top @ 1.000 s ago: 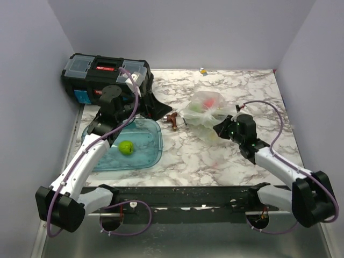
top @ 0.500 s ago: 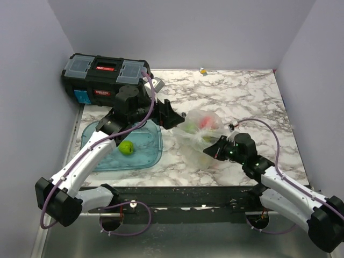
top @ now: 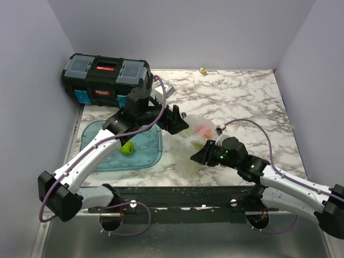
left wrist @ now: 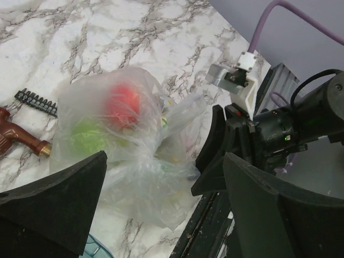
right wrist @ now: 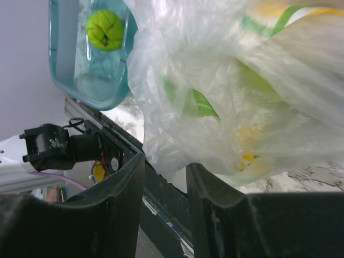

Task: Take the fake fruits out of the plastic bag

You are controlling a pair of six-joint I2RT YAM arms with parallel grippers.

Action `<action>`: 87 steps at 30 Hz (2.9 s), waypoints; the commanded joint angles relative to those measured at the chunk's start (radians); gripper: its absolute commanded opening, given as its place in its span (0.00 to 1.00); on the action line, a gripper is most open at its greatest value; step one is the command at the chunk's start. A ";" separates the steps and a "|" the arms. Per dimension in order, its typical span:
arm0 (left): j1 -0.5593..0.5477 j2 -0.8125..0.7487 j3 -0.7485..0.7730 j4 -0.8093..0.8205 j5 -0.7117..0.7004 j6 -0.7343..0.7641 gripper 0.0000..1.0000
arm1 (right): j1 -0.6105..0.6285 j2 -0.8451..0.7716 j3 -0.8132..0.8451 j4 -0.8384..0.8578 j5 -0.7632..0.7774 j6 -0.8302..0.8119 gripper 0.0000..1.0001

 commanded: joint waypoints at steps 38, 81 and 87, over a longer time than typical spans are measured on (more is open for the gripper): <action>-0.077 -0.115 -0.047 0.054 -0.157 0.033 0.87 | 0.004 0.433 0.511 -0.429 0.467 0.005 0.56; -0.235 0.214 0.011 -0.236 -0.293 0.091 0.38 | 0.004 0.193 0.357 -0.226 0.362 0.055 0.06; -0.237 0.211 0.021 -0.247 -0.325 0.112 0.19 | 0.004 0.151 0.362 -0.314 0.471 0.043 0.06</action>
